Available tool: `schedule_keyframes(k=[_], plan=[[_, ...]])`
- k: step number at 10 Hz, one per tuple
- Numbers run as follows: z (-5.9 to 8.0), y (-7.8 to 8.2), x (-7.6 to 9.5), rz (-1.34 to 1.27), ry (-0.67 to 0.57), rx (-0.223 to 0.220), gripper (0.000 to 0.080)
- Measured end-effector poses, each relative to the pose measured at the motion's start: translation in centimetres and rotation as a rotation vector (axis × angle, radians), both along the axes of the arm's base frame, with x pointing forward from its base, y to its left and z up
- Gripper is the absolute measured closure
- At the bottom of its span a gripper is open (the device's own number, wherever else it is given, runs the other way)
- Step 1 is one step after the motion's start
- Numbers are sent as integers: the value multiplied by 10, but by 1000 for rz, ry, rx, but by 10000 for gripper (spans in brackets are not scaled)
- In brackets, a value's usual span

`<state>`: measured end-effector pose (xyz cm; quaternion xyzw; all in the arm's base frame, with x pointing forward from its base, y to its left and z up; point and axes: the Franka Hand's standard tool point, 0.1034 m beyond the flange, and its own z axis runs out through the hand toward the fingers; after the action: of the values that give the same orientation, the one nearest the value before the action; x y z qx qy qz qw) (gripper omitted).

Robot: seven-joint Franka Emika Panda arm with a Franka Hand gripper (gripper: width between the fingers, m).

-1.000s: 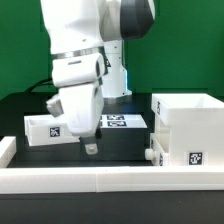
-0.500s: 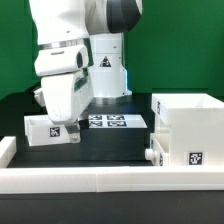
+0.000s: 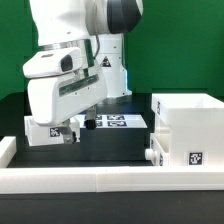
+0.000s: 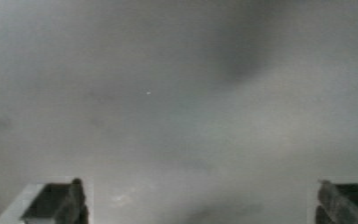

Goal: Assemble drawer

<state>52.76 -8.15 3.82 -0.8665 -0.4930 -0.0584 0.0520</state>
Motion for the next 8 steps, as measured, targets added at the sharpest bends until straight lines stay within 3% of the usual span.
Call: schedule_keyframes(k=[3, 8], plan=[[12, -3, -16, -289, 11, -6, 151], [26, -18, -61, -604, 43, -3, 151]])
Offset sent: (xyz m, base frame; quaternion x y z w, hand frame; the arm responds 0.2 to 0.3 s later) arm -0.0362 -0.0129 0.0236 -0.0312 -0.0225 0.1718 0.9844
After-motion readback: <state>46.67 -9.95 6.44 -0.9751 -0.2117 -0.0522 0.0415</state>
